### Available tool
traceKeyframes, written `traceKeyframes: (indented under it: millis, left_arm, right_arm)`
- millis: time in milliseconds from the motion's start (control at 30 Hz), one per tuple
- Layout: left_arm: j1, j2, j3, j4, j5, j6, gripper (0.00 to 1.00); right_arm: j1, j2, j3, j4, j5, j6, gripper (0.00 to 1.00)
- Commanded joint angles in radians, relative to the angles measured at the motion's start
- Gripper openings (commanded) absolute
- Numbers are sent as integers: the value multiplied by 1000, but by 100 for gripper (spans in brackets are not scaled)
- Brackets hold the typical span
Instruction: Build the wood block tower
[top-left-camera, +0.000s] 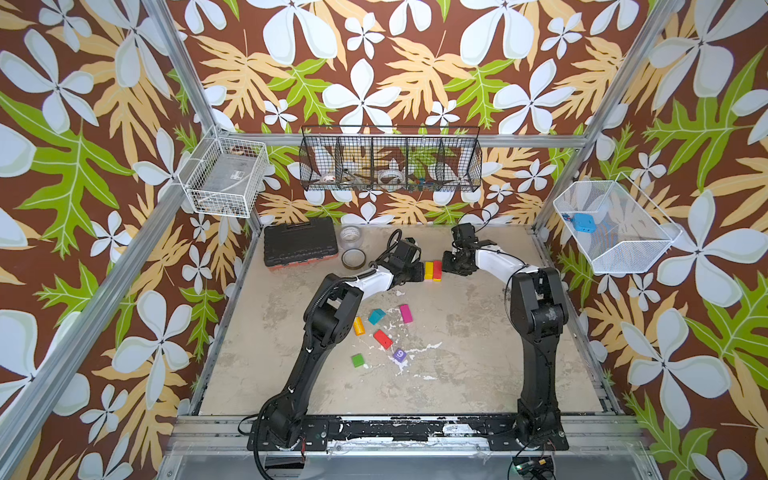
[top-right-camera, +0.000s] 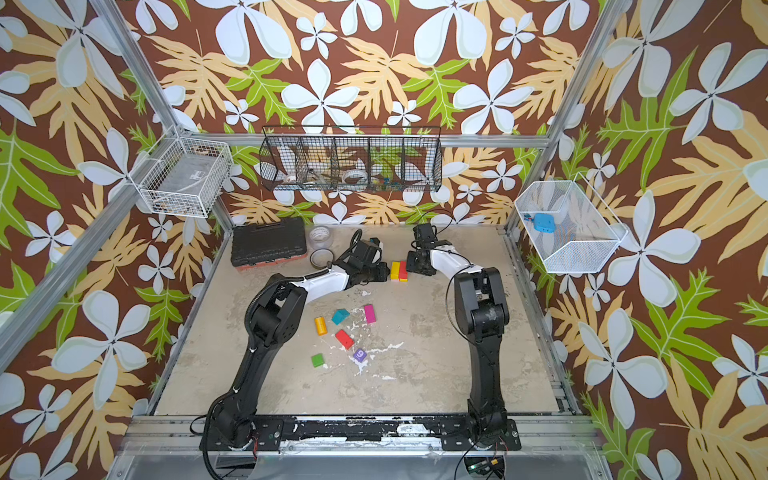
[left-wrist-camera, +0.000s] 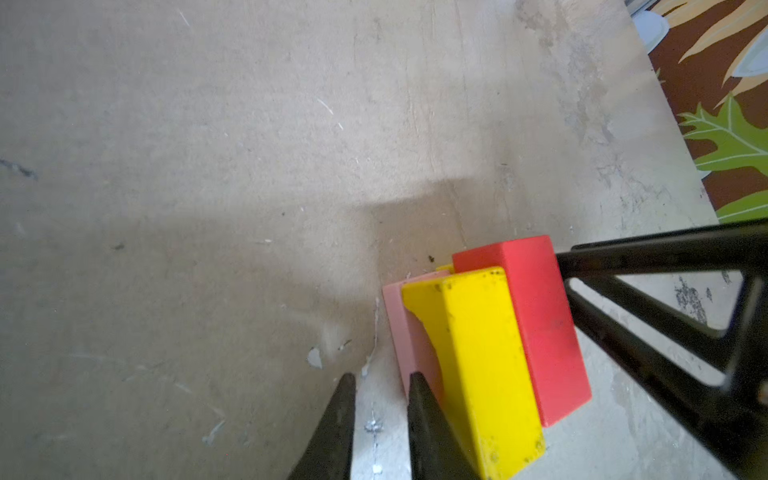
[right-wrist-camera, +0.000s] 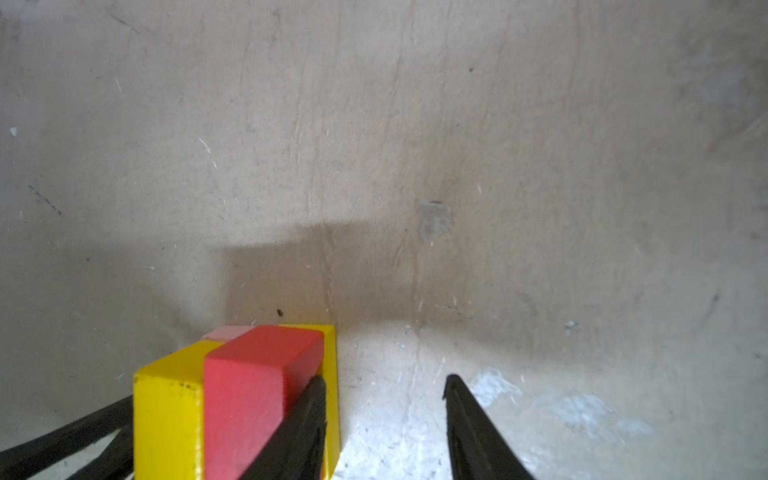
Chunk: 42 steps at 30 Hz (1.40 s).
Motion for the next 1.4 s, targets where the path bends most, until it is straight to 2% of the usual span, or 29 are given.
traceKeyframes:
  millis: [0,167,267,333,433,567,633,667,733,767,867,933,1033,1133,1267,1367]
  left_arm:
    - [-1,-31,-11,11,-2,-1,25]
    - [-1,-65,-42,26,-5,-6,23]
    - [4,-172,-151,70,-48,-14,20]
    - [20,-340,-316,157,-79,-24,20]
    - [63,-662,-625,299,-130,-41,30]
    - [119,-1059,-941,352,-271,-18,41]
    - [142,-1218,-1068,340,-360,1,46]
    - [150,-1279,-1117,337,-409,2,50]
    - [166,-1392,-1236,358,-504,13,58]
    - [176,-1431,-1278,367,-526,22,60]
    - [218,-1492,-1363,364,-599,19,63]
    - [236,-1493,-1394,363,-667,-20,63]
    - [246,-1464,-1427,375,-760,-45,61]
    - [248,-1434,-1490,431,-809,-72,61]
    - [252,-1462,-1519,460,-768,-70,61]
    - [252,-1480,-1537,476,-746,-69,62]
  right_arm:
    - [-14,-30,-9,-12,24,-5,47]
    - [-34,-87,-50,-4,32,-2,49]
    - [-34,-136,-90,10,41,-1,58]
    - [-30,-202,-152,60,43,-6,65]
    - [-4,-370,-330,218,67,-18,76]
    - [60,-609,-565,466,79,-73,80]
    - [133,-715,-678,581,124,-135,82]
    - [161,-744,-698,579,147,-145,85]
    - [178,-765,-690,513,39,-132,89]
    - [179,-763,-688,493,0,-116,88]
    - [212,-784,-750,525,-58,-68,87]
    - [281,-812,-777,499,44,-39,90]
    - [405,-837,-758,404,198,28,88]
    - [555,-832,-778,348,320,98,88]
    - [696,-743,-773,235,389,171,82]
    - [750,-675,-759,196,405,185,82]
